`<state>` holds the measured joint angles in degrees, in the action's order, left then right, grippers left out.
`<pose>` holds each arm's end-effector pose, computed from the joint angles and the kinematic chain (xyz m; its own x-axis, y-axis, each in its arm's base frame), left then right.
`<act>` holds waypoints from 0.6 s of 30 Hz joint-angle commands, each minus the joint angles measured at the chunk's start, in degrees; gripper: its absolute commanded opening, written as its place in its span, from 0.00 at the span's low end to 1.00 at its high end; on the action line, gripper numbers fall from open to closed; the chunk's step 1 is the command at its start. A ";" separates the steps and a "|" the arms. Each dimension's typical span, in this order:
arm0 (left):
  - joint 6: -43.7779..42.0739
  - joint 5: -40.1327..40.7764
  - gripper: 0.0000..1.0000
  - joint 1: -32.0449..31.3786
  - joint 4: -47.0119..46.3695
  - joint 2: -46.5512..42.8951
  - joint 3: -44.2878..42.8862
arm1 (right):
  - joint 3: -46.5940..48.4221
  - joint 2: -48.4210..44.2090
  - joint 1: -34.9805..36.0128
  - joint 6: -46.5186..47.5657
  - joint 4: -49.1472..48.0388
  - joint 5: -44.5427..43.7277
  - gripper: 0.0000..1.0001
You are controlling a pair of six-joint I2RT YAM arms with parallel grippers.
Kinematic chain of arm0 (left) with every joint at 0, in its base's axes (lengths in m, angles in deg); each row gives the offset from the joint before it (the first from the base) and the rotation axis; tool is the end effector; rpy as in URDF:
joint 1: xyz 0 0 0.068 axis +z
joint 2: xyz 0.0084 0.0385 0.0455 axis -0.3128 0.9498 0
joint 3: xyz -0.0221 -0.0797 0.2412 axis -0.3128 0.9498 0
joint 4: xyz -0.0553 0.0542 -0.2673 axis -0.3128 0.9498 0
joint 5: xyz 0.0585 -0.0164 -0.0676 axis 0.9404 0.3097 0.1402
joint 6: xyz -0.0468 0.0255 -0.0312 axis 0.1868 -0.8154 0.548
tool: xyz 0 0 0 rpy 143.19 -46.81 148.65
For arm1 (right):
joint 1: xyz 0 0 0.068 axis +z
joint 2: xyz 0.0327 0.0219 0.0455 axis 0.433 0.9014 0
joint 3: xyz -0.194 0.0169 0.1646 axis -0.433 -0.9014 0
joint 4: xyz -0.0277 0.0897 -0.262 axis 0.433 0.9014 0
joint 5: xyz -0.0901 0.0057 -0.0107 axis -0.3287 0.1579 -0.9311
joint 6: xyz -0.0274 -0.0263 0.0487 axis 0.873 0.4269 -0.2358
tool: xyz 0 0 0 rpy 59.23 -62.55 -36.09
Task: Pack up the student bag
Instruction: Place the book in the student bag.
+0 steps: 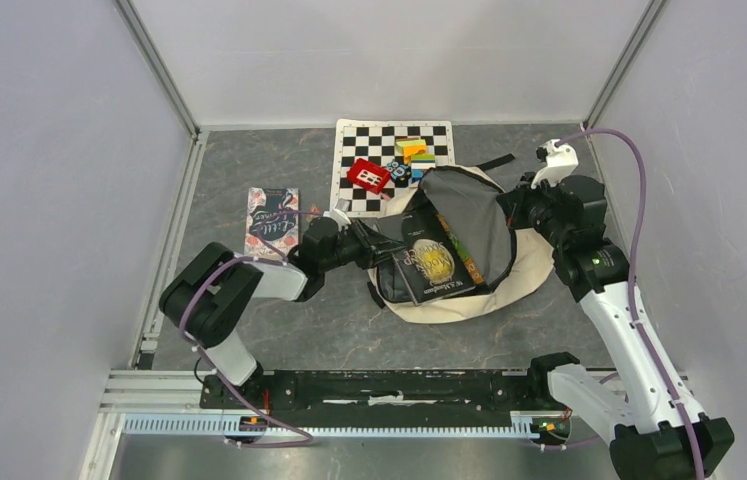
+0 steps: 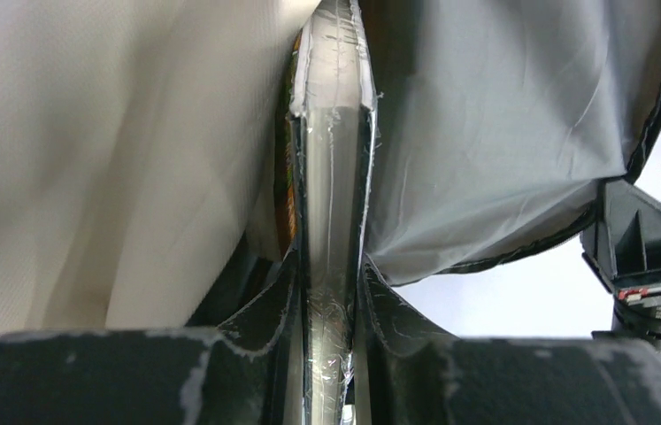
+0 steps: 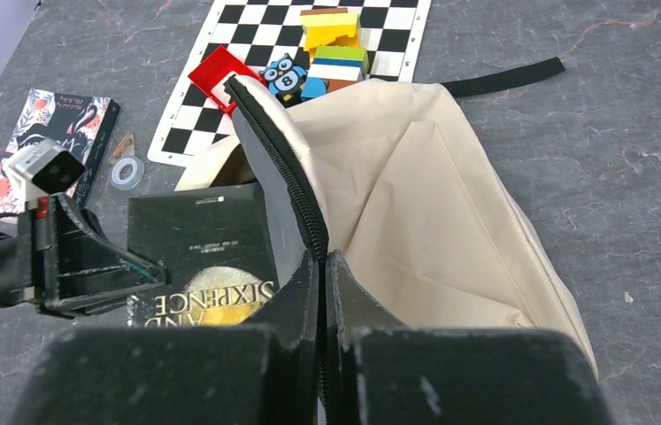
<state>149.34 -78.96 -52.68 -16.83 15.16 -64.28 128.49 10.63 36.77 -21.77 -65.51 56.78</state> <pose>0.2622 -0.2014 0.1242 -0.8547 -0.5131 -0.0789 -0.0659 0.2580 -0.9639 0.2414 0.0534 0.3377 -0.3699 0.1780 -0.9118 -0.2213 0.9363 0.2726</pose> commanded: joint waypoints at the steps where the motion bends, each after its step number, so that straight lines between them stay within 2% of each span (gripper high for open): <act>1: 6.38 1.10 0.02 -0.52 -14.18 2.81 -6.08 | 2.12 -2.31 -0.31 -0.48 -6.07 -0.75 0.00; 8: 5.71 5.43 0.02 -1.95 -13.47 8.16 -11.04 | 0.44 -3.03 -0.26 -0.25 -5.84 -0.70 0.00; 18: 0.59 10.92 0.02 -7.43 -12.39 15.61 -16.55 | -1.35 -3.11 -0.31 -0.44 -6.22 0.05 0.00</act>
<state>151.61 -71.01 -57.89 -21.29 30.30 -76.78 127.03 9.06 36.77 -21.77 -65.97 57.13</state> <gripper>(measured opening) 0.245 0.013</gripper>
